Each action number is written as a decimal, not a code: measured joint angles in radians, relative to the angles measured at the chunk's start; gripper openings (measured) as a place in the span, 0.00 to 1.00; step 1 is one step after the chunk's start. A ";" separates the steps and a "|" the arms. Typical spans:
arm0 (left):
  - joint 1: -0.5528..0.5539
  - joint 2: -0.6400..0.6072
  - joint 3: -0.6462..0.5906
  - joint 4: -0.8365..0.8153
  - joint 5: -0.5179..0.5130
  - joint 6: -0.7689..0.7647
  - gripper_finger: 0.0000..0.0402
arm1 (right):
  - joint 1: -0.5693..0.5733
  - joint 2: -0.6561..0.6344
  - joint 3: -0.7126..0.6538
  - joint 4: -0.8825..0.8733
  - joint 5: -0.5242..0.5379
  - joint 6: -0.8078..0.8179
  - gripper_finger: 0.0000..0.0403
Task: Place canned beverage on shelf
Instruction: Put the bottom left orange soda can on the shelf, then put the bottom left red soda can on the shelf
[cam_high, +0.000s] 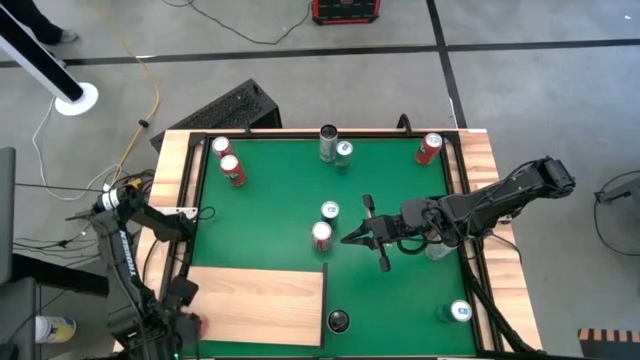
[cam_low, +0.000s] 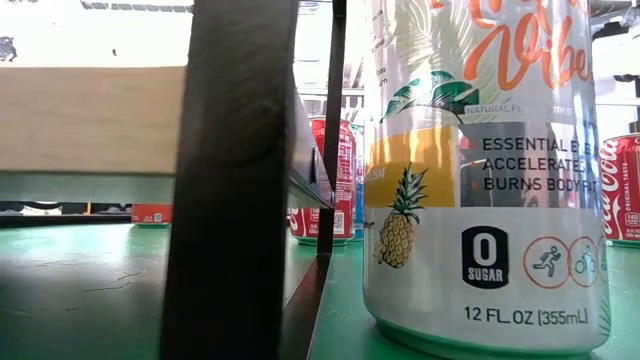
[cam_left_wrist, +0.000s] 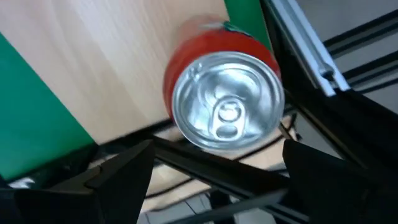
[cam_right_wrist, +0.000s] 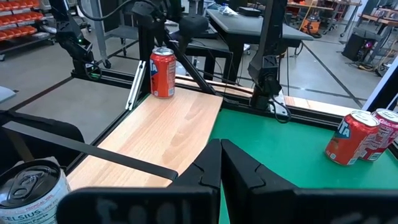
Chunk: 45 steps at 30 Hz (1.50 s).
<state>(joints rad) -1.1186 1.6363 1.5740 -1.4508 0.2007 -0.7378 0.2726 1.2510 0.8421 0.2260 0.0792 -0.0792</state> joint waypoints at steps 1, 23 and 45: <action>0.003 0.000 0.003 -0.010 0.016 -0.009 0.84 | 0.000 0.000 0.000 0.000 0.000 0.000 0.08; 0.140 -0.099 0.194 -0.029 -0.732 0.100 0.84 | 0.001 -0.001 0.000 -0.009 0.000 0.003 0.08; 0.604 -0.567 -0.588 1.044 -0.804 0.729 0.84 | -0.066 -0.322 0.000 -0.446 0.006 0.238 0.07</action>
<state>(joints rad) -0.5146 1.0695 0.9857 -0.4064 -0.6032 -0.0086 0.2070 0.9291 0.8425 -0.2204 0.0849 0.1584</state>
